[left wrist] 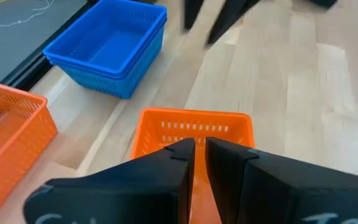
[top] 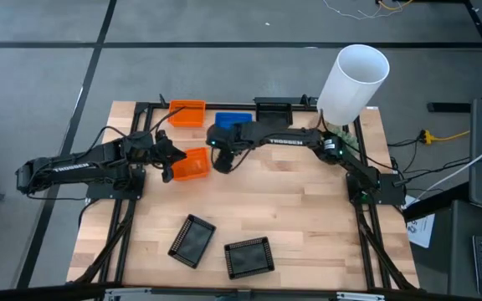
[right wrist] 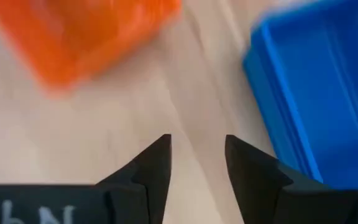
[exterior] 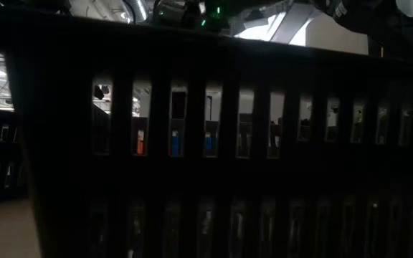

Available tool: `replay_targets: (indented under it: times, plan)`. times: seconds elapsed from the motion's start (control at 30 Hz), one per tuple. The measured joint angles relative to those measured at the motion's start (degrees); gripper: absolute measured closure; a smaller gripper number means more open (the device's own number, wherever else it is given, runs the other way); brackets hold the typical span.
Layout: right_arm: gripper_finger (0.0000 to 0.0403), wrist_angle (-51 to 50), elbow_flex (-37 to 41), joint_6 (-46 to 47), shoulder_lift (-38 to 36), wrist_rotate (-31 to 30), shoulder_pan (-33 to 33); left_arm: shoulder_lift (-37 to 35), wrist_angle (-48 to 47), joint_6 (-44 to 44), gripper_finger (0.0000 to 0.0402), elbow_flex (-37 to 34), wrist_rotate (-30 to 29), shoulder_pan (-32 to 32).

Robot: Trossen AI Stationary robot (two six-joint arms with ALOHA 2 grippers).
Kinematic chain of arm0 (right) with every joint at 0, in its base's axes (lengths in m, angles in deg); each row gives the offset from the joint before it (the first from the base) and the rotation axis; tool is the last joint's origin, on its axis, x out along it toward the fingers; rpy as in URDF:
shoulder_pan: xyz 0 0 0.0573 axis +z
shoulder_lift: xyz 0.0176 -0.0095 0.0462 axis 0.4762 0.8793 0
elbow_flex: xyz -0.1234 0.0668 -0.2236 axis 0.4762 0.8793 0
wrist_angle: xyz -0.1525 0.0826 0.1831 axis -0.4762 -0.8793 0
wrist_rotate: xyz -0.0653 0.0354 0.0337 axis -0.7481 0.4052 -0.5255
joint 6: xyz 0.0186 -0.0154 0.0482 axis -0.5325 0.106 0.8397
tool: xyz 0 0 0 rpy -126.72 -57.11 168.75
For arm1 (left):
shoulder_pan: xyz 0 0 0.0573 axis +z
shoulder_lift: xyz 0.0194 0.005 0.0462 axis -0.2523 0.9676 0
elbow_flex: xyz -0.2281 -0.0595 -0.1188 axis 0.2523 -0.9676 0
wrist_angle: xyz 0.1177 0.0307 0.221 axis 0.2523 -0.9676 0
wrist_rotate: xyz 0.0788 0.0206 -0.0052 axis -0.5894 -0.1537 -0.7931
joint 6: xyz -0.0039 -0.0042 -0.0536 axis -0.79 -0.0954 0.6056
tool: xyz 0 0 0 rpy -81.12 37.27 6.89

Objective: Stack baskets by color
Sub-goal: Stack the bottom orange bins on the top orange bin

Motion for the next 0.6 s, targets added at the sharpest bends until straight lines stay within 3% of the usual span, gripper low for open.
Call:
replay_targets:
  times: [0.17,0.23,0.37,0.5,0.6]
  plan:
    - [0.0252,-25.4,-6.4,-2.4,-0.3,-2.5,1.1,0.0,0.0,0.2,0.0372,0.0,-0.5,0.0]
    - [0.0252,-27.4,-3.2,-2.4,-2.1,-4.5,1.4,0.0,0.0,0.3,0.0372,0.0,-0.5,0.0]
    - [0.0252,-26.4,9.4,0.1,-9.7,-4.0,1.6,0.4,0.1,1.5,0.0372,0.0,-0.5,0.0]
    - [0.0252,-26.2,27.4,10.6,-19.9,-9.6,3.3,0.4,0.7,3.0,0.0372,0.0,-0.5,0.0]
    - [0.0252,-26.1,40.1,22.5,-28.4,-9.2,5.7,0.5,3.1,4.1,0.0372,0.0,-0.6,0.0]
